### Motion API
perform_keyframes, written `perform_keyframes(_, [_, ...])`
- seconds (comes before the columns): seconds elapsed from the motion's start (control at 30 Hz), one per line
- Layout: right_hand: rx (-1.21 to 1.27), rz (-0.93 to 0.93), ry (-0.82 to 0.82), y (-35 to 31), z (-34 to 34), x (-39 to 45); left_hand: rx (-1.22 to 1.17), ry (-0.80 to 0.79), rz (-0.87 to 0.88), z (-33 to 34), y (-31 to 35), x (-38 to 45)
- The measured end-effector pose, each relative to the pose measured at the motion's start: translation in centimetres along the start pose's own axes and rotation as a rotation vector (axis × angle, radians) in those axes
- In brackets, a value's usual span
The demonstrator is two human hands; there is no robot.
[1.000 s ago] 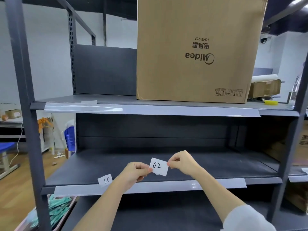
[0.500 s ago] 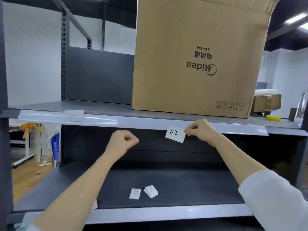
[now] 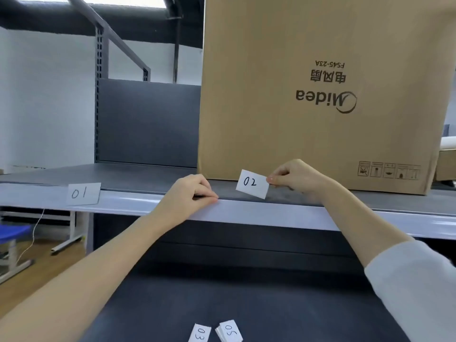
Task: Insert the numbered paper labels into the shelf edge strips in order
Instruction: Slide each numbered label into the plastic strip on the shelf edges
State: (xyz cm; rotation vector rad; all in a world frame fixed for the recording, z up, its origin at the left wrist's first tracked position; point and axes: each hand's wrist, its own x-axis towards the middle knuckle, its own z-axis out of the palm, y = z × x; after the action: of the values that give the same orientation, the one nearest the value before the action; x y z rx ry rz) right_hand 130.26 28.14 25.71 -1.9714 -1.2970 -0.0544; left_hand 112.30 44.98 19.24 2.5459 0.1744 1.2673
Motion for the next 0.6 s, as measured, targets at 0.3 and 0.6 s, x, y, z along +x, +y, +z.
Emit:
perform_keyframes(0.3, [0.028,0.061,-0.141,-0.7,0.5,1.2,-0.11,-0.065,0.052,-0.4,-0.5,0.2])
perform_keyframes(0.6, [-0.174,0.04,-0.205,-2.0,0.7,0.5,-0.042,-0.138,0.008,-1.0,0.1,0.8])
